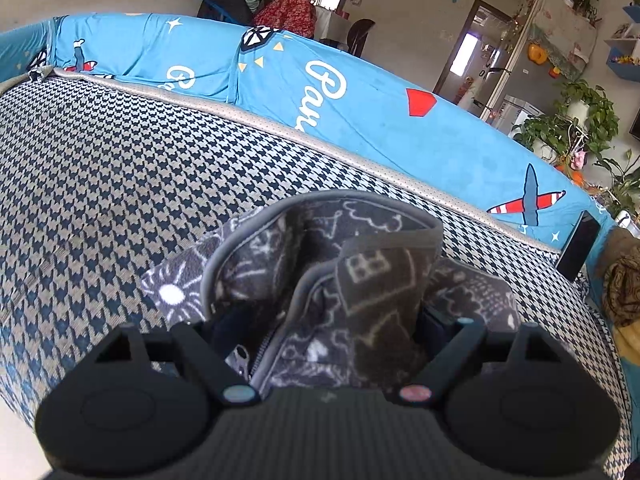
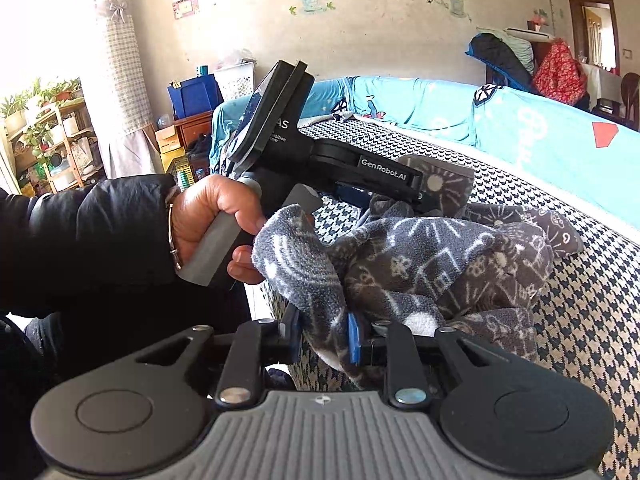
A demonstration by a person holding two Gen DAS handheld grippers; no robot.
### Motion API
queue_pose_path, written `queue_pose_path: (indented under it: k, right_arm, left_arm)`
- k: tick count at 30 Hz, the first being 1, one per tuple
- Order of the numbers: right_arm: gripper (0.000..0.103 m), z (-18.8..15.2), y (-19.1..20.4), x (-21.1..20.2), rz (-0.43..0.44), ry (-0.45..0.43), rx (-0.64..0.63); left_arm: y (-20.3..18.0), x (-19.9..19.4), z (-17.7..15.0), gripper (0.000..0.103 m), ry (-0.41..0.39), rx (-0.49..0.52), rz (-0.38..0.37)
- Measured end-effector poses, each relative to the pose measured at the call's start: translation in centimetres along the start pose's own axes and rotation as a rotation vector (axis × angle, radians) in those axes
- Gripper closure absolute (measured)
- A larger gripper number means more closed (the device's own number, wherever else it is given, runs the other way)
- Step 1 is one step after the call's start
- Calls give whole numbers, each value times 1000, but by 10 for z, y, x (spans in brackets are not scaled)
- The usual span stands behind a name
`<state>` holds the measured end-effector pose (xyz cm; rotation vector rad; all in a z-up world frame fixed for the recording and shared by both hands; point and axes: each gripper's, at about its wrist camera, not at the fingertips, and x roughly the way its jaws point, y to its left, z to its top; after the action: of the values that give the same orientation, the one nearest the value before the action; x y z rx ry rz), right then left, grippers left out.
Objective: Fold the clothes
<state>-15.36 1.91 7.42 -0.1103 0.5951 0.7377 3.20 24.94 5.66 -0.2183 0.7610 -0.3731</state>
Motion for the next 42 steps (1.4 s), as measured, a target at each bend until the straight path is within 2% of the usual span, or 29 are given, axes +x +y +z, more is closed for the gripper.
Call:
queue_pose_path:
  k: [2, 3, 8, 11, 17, 22, 26, 33, 34, 36, 39, 42]
  right_arm:
    - [67, 0, 3, -4, -26, 2, -10]
    - [66, 1, 2, -6, -29, -3, -5]
    - [66, 4, -10, -28, -31, -70, 41]
    - [64, 8, -21, -33, -72, -129, 97]
    - [64, 22, -40, -5, -187, -153, 171]
    - [63, 33, -57, 22, -205, -168, 245]
    - [57, 41, -64, 44, -186, -155, 266]
    - [56, 39, -65, 78, -158, -49, 230]
    - [57, 38, -64, 82, -161, -32, 216]
    - [78, 36, -62, 88, -167, 3, 194]
    - [86, 35, -61, 85, -178, -11, 189]
    - [88, 36, -68, 71, -213, -54, 217]
  left_arm:
    - [6, -2, -2, 17, 4, -18, 0]
    - [8, -3, -3, 17, 4, -25, -2]
    - [12, -8, -9, 17, -1, -41, -8]
    - [13, -12, -12, 17, -6, -59, -23]
    - [18, -20, -18, 17, -6, -83, -56]
    - [21, -24, -24, 17, -2, -89, -64]
    - [25, -28, -27, 14, 1, -100, -66]
    - [28, -29, -29, 14, 8, -107, -79]
    - [27, -29, -29, 14, 8, -109, -80]
    - [26, -28, -29, 14, 8, -114, -83]
    - [23, -29, -28, 14, 2, -126, -99]
    - [21, -29, -27, 14, -9, -129, -119]
